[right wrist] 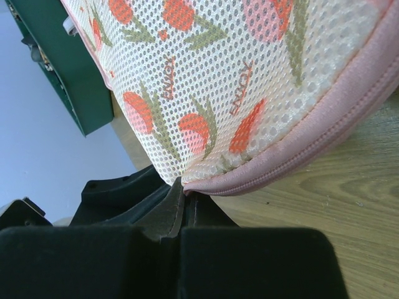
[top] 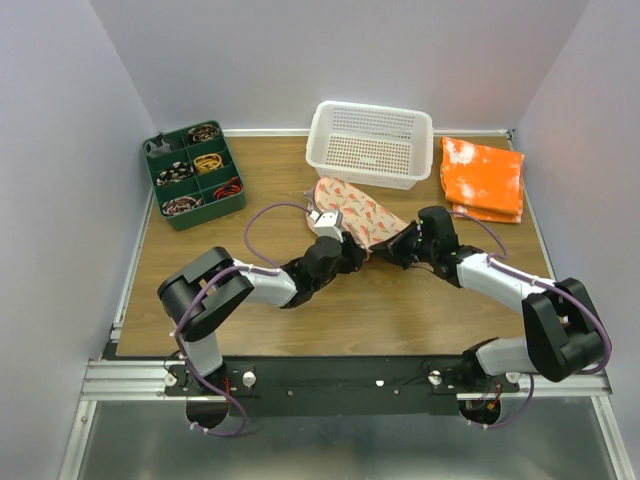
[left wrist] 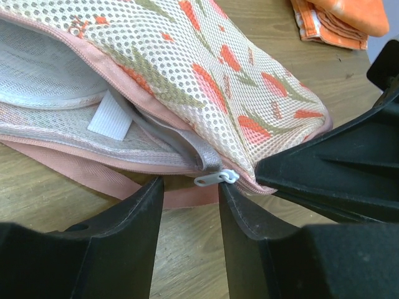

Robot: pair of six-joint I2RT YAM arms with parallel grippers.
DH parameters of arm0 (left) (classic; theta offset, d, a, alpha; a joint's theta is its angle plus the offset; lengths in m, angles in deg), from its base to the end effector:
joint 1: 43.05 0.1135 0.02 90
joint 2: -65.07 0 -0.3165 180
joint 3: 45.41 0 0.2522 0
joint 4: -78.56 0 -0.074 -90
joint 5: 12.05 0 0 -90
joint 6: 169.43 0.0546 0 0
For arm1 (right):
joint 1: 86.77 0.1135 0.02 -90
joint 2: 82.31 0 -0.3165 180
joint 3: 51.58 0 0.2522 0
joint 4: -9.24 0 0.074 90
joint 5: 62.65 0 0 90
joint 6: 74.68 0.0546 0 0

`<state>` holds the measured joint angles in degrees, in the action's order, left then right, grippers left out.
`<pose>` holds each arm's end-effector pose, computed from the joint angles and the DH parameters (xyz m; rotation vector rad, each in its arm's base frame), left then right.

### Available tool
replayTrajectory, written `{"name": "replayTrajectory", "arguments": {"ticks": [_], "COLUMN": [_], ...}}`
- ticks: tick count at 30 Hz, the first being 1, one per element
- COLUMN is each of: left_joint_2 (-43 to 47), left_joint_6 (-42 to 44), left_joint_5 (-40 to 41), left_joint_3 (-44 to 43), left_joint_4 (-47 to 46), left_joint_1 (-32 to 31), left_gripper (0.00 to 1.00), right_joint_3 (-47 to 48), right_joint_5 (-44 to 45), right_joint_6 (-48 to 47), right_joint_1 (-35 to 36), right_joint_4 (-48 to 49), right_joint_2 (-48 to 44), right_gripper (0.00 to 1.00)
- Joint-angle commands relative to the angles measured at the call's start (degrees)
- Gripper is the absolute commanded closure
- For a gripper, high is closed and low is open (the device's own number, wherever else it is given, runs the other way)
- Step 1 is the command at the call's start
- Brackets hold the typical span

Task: Place the bra in the laundry bag and zip it closed
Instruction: Zip the zipper on the laundry bag.

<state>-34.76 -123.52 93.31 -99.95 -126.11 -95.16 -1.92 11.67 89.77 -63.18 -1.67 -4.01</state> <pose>0.2386 -0.2831 0.2015 -0.0465 2.0154 -0.8533 0.2459 0.1235 0.2220 0.9372 2.3528 1.1270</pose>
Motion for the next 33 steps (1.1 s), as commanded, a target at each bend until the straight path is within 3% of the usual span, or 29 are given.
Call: {"name": "replayTrajectory", "arguments": {"ticks": [1,3,10,19,24,25,28,31,33], "left_joint_2": [-1.1,-1.2,-1.1,0.6,2.8,3.0,3.2,3.2,3.0], "left_joint_6": [2.6,3.1,3.8,4.4,4.8,5.0,5.2,6.2,7.1], "left_joint_5": [-2.2,-3.4,-3.7,-3.8,-4.1,-4.4,-5.2,-6.0,-6.7], "left_joint_3": [-1.8,-1.8,-2.1,-2.0,-0.7,-0.6,0.4,0.7,0.6], "left_joint_4": [-2.3,-2.9,-3.1,-2.2,-2.0,-2.2,-3.9,-4.5,-4.4], "left_joint_1": [0.4,0.4,0.4,0.5,0.5,0.5,0.5,0.5,0.5], "left_gripper": [0.5,0.5,0.78,1.0,1.0,0.97,0.75,0.63,0.63], "right_joint_3": [1.7,1.6,1.4,0.9,0.7,0.6,0.7,0.7,0.7], "right_joint_5": [-0.1,-0.3,-0.5,0.4,0.6,0.6,0.3,0.4,0.4], "right_joint_6": [-1.2,-1.2,-1.2,-1.3,-1.3,-1.3,-1.3,-1.4,-1.6], "right_joint_1": [0.1,0.1,0.0,0.1,0.0,0.0,0.0,0.0,0.0], "right_joint_4": [-1.2,-0.9,-0.5,-1.4,-1.3,-1.2,-1.0,-1.3,-1.4], "right_joint_2": [-0.4,-0.2,0.2,-0.9,-1.0,-0.9,-0.7,-0.7,-0.7], "right_gripper": [0.99,0.99,0.99,0.99,0.99,0.99,0.99,0.99,0.99]}}
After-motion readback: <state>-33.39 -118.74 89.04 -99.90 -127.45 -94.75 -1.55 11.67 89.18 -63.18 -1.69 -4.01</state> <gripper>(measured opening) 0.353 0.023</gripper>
